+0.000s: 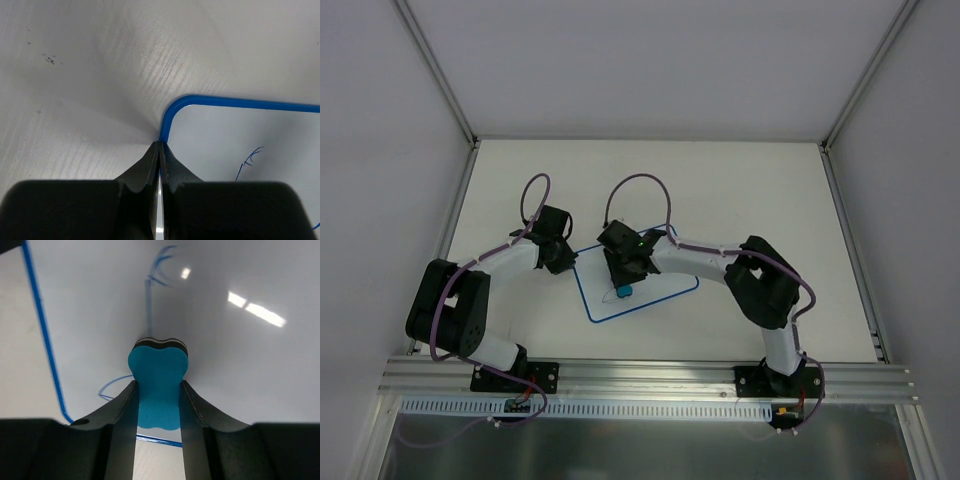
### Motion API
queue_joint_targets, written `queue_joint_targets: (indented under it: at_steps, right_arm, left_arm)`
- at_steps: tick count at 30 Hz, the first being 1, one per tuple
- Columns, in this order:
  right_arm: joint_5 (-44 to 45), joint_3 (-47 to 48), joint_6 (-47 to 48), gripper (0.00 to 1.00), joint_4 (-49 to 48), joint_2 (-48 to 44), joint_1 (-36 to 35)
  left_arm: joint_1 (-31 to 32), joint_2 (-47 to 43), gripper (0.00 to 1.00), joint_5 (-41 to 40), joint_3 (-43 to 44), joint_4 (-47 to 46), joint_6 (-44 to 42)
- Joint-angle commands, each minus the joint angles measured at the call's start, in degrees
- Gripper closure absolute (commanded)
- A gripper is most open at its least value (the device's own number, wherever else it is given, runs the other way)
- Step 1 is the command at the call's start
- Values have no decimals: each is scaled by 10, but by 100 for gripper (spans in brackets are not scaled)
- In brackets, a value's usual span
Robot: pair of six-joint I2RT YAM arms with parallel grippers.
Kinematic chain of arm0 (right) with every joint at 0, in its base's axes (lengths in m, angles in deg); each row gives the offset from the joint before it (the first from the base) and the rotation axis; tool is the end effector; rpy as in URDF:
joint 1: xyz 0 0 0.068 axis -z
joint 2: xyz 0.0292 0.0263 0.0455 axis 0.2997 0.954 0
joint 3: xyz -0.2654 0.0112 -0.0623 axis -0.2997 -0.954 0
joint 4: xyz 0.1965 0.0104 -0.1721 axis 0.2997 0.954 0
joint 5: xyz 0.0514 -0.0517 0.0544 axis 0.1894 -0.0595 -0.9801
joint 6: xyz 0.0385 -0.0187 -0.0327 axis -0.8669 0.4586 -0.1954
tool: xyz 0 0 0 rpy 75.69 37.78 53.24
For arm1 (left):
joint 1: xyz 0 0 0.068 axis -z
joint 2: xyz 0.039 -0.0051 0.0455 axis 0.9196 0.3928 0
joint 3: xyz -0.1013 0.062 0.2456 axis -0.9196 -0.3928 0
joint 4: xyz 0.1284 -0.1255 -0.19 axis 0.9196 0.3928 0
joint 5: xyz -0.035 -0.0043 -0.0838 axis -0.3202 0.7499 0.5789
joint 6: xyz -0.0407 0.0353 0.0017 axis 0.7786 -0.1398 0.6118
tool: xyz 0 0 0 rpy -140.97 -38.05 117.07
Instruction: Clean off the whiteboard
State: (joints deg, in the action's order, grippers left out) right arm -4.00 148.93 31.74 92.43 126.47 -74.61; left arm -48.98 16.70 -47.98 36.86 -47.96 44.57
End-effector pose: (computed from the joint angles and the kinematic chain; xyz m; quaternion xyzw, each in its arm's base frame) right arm 0.2287 0.3471 0.1750 -0.3119 0.9092 0.1227 0.2471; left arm 0.2660 -0.0817 0.1634 -0.2701 0.9191 -0.1084 0.2655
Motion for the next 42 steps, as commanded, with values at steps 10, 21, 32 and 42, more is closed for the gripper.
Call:
queue_joint_targets:
  at_steps: [10, 21, 32, 42]
  right_arm:
    - [10, -42, -32, 100, 20, -2, 16]
    - [104, -123, 9, 100, 67, -95, 133]
    - [46, 88, 9, 100, 114, 57, 112]
    - [5, 210, -6, 100, 152, 140, 64]
  left_arm:
    - [-2, 19, 100, 11, -24, 39, 2]
    - [-2, 18, 100, 12, -24, 37, -3]
    - [-2, 16, 100, 20, -28, 34, -15]
    - [-2, 15, 100, 28, -31, 30, -17]
